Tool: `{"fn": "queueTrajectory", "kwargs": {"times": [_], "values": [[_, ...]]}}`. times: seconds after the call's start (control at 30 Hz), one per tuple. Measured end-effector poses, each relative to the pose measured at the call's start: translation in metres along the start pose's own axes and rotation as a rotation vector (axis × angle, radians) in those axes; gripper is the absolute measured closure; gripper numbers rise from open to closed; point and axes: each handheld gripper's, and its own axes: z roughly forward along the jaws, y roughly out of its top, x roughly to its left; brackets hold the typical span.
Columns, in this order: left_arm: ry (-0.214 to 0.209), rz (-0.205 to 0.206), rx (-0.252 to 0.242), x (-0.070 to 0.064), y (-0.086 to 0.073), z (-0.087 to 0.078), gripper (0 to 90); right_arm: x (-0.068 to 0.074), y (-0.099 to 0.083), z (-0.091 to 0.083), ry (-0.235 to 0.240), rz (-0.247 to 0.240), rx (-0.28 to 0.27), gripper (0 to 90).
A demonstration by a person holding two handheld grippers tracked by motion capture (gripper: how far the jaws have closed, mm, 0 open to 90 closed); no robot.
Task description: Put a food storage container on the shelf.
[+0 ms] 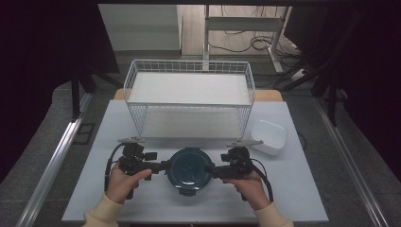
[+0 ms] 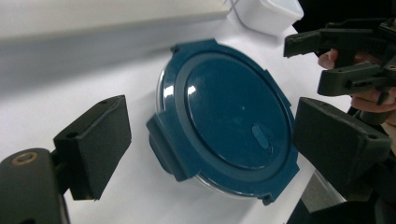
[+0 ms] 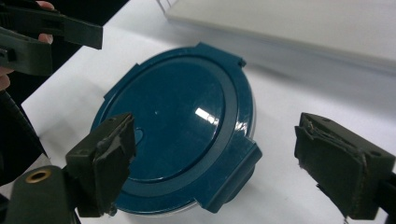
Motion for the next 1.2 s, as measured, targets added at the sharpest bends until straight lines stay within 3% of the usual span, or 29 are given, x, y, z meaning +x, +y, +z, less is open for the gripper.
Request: {"fn": "queueTrajectory", "kwargs": {"times": [0.2,0.3,0.4,0.63,0.67,0.73,0.83,0.97,1.03,1.07,1.2], "values": [[-0.050,-0.072,0.013,0.008,-0.005,0.007,11.9,-0.005,-0.006,0.011,0.033,0.056,0.025,11.9],[-0.043,-0.078,0.025,0.010,-0.007,0.010,11.9,-0.008,-0.009,0.017,0.047,0.081,0.044,11.2],[-0.080,-0.104,0.045,0.014,-0.010,0.017,11.9,-0.012,-0.013,0.024,0.065,0.127,0.059,10.9],[-0.113,-0.137,0.086,0.021,-0.014,0.033,12.3,-0.015,-0.017,0.037,0.103,0.201,0.084,9.6],[-0.153,-0.163,0.088,0.023,-0.015,0.036,12.6,-0.015,-0.018,0.040,0.112,0.221,0.087,9.4],[-0.176,-0.187,0.095,0.026,-0.017,0.041,12.9,-0.016,-0.019,0.043,0.123,0.243,0.091,9.4],[-0.167,-0.189,0.102,0.028,-0.018,0.044,14.3,-0.016,-0.020,0.045,0.125,0.253,0.096,9.4],[-0.188,-0.199,0.113,0.030,-0.021,0.049,17.1,-0.014,-0.022,0.049,0.133,0.277,0.109,9.6],[-0.176,-0.195,0.118,0.029,-0.021,0.050,18.9,-0.014,-0.023,0.052,0.142,0.289,0.120,10.6],[-0.153,-0.192,0.118,0.029,-0.022,0.050,24.8,-0.013,-0.024,0.054,0.156,0.312,0.126,11.0],[-0.159,-0.214,0.113,0.031,-0.022,0.049,28.5,-0.014,-0.025,0.052,0.154,0.338,0.126,14.1]]}}
